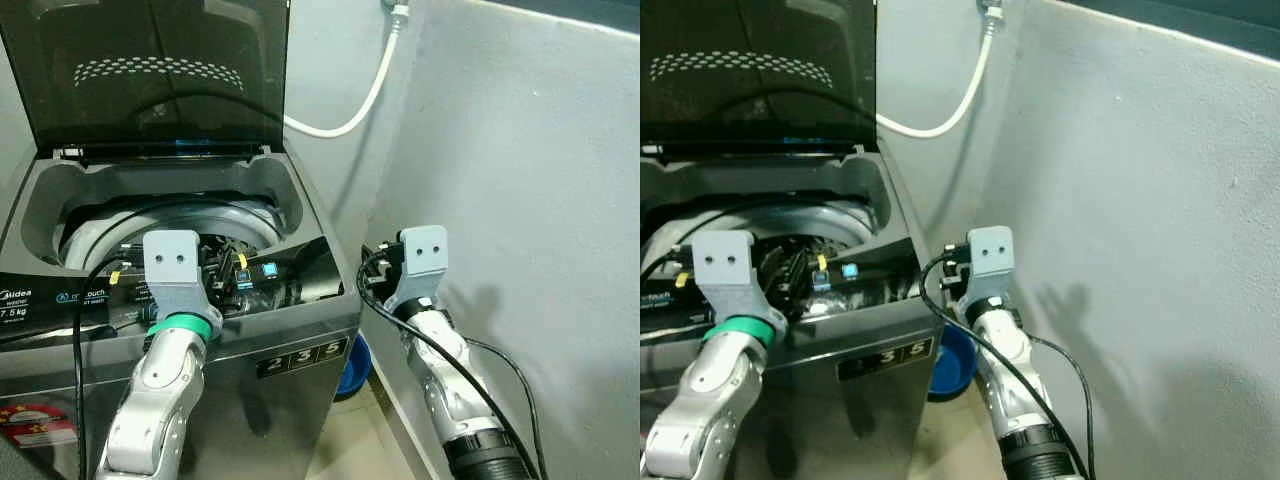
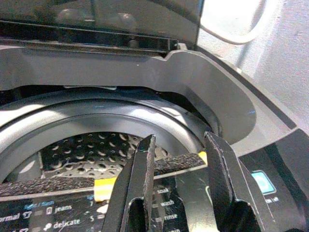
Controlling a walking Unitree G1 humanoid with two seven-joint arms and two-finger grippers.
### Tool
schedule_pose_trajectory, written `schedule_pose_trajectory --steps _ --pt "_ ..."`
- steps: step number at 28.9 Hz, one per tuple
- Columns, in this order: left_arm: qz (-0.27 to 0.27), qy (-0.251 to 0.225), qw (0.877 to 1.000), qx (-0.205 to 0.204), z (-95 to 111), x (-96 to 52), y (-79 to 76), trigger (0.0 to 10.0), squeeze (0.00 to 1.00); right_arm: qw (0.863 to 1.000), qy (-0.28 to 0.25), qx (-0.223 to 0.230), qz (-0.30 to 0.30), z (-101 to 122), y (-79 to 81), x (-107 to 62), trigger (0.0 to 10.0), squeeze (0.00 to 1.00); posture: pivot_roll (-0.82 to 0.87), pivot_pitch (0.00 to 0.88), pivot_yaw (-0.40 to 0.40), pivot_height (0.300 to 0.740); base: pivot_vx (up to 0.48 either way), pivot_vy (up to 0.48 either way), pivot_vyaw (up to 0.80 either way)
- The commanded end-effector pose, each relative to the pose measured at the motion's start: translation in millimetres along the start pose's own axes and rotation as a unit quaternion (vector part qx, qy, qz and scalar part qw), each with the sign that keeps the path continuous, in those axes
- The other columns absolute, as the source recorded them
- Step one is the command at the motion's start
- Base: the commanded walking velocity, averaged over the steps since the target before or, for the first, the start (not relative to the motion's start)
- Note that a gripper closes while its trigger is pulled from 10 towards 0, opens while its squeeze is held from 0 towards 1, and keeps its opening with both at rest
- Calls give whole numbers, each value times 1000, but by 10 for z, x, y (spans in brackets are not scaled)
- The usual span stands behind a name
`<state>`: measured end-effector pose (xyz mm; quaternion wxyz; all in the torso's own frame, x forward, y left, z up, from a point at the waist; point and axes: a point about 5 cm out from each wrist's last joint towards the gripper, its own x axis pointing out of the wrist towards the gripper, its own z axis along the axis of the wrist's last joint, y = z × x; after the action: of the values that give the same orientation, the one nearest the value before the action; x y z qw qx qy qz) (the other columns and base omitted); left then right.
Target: Clothes washing
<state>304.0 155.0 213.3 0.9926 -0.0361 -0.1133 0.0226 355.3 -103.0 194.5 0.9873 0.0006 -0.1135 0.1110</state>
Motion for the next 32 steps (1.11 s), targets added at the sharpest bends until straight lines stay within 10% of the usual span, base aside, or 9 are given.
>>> schedule_pose_trajectory --steps 1,17,32 --pt "3 3 1000 1 -1 -5 -20 10000 0 1000 9 -2 3 -27 -1 -11 10000 0 16 44 -74 740 0 0 0" --pt "9 -9 1000 4 20 14 -5 10000 0 1000 7 -9 12 4 50 -4 10000 0 13 53 -66 740 0 -475 0" --pt "33 -15 999 -37 58 4 69 10000 0 1000 6 -5 13 14 66 10 10000 0 21 52 -70 740 0 411 0"
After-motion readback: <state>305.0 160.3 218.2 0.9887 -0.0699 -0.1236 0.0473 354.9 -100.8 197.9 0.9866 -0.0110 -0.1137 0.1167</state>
